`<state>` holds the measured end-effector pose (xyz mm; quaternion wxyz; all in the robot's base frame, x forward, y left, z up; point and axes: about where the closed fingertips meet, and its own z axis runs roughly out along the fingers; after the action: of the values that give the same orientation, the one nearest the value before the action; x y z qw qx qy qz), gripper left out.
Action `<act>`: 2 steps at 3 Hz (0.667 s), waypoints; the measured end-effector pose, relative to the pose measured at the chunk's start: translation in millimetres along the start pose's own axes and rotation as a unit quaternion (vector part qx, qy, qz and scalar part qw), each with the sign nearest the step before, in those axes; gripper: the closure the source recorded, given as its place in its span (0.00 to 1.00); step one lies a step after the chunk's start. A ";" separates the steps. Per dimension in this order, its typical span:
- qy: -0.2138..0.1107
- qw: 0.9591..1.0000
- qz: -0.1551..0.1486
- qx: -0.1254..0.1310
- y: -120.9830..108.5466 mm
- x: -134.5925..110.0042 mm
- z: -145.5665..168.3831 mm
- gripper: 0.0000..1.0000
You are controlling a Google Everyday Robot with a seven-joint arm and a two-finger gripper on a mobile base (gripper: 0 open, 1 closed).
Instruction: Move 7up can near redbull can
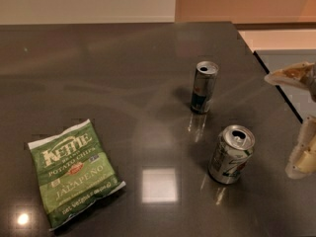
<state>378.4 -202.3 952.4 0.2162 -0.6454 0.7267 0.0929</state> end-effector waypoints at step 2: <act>-0.051 0.997 -0.023 -0.044 23.9 -7.0 41.1 0.00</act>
Offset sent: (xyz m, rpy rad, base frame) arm -0.0165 0.0402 -0.0619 0.1503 0.0760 0.1379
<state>363.6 -175.4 915.5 0.2261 -0.6654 0.6949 0.1525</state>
